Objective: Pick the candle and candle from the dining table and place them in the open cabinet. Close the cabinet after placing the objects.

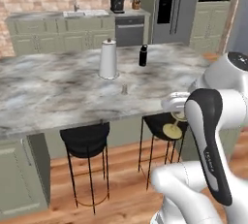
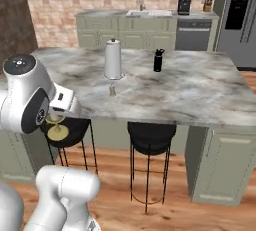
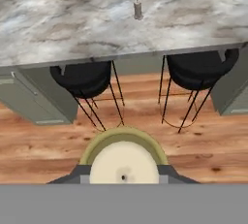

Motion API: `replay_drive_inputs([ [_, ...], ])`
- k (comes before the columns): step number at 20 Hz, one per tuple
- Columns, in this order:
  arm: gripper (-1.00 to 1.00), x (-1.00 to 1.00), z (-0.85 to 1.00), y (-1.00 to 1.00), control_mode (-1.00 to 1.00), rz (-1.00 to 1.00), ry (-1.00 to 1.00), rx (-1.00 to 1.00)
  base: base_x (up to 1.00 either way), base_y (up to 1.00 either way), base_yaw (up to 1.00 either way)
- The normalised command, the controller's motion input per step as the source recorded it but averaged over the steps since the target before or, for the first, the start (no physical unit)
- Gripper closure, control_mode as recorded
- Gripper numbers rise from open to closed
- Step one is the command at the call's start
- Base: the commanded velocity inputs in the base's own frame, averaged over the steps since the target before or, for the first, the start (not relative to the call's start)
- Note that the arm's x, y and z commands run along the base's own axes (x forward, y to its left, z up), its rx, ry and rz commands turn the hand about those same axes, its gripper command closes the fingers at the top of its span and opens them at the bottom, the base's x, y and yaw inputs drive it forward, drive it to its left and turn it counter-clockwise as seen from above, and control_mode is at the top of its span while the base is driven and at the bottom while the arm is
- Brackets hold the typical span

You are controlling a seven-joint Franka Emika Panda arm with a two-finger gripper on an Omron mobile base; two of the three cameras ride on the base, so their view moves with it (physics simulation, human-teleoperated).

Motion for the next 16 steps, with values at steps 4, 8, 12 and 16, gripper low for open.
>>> replay_drive_inputs([
  [4,1.0,0.0,0.0,0.0,1.0,0.0,0.0,0.0,0.12,-0.01,-0.87],
  [8,1.0,0.0,0.0,0.0,1.0,0.0,0.0,0.0,0.11,0.0,-0.87],
  [12,1.0,0.0,0.0,0.0,1.0,0.0,0.0,0.0,0.06,0.0,-0.82],
  [16,1.0,0.0,0.0,0.0,1.0,0.0,0.0,0.0,0.03,-0.03,-0.78],
])
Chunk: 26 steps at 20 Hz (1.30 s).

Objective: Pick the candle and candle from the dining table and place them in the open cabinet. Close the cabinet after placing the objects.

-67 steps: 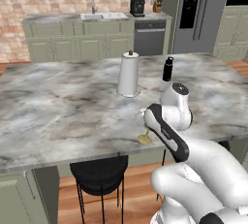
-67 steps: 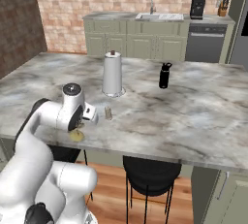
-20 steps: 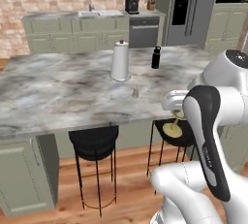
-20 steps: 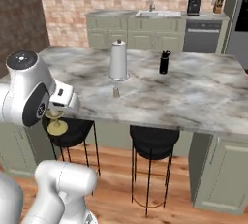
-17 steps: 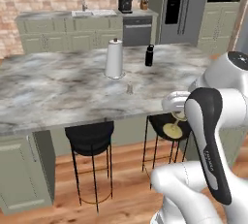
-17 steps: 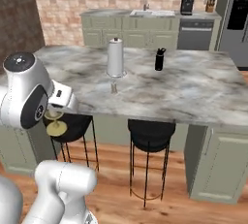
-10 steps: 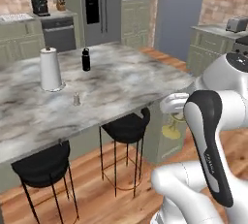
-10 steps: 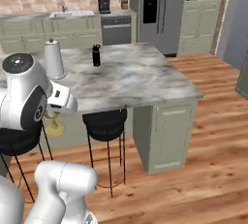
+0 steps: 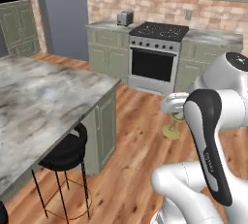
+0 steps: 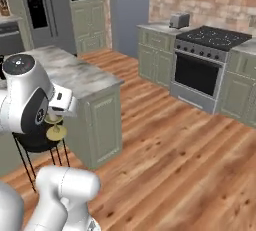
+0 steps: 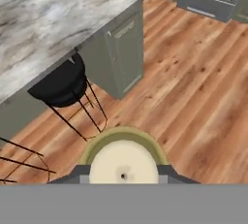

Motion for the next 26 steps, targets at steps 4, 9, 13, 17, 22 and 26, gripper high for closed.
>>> replay_drive_inputs([
  [4,1.0,0.0,0.0,0.0,1.0,0.0,0.0,0.0,0.01,-0.01,-0.74],
  [9,1.0,0.0,0.0,0.0,1.0,0.0,0.0,0.0,0.01,0.0,-0.72],
  [13,1.0,0.0,0.0,0.0,1.0,0.0,0.0,0.0,0.03,-0.01,-0.77],
  [17,1.0,0.0,0.0,0.0,1.0,0.0,0.0,0.0,-0.05,0.18,-0.67],
  [22,1.0,0.0,0.0,0.0,1.0,0.0,0.0,0.0,-0.93,0.28,-0.17],
  [26,1.0,0.0,0.0,0.0,1.0,0.0,0.0,0.0,-1.0,0.01,0.0],
])
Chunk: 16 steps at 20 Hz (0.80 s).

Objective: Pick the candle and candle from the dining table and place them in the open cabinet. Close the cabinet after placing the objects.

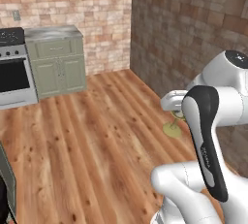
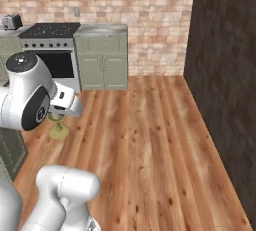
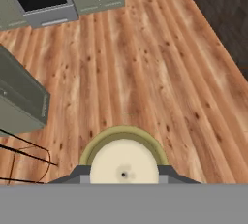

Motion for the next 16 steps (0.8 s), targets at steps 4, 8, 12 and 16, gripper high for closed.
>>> replay_drive_inputs([
  [4,1.0,0.0,0.0,0.0,1.0,0.0,0.0,0.0,-1.0,-0.04,0.0],
  [8,1.0,0.0,0.0,0.0,1.0,0.0,0.0,0.0,-1.0,-0.06,0.0],
  [12,1.0,0.0,0.0,0.0,1.0,0.0,0.0,0.0,-1.0,0.21,0.19],
  [16,1.0,0.0,0.0,0.0,1.0,0.0,0.0,0.0,-1.0,0.21,0.24],
])
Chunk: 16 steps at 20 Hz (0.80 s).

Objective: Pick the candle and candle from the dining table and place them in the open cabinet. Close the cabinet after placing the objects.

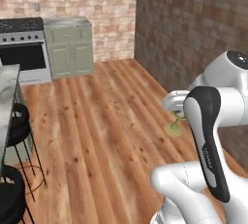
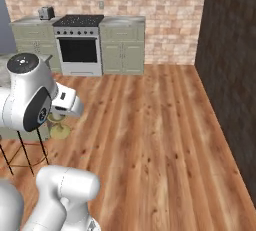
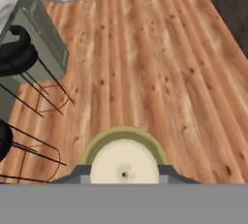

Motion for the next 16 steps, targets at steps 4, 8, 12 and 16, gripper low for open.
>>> replay_drive_inputs([
  [4,1.0,0.0,0.0,0.0,1.0,0.0,0.0,0.0,-1.0,0.21,0.22],
  [8,1.0,0.0,0.0,0.0,1.0,0.0,0.0,0.0,-1.0,0.24,0.2],
  [12,1.0,0.0,0.0,0.0,1.0,0.0,0.0,0.0,-1.0,0.16,0.22],
  [16,1.0,0.0,0.0,0.0,1.0,0.0,0.0,0.0,-1.0,0.13,0.23],
])
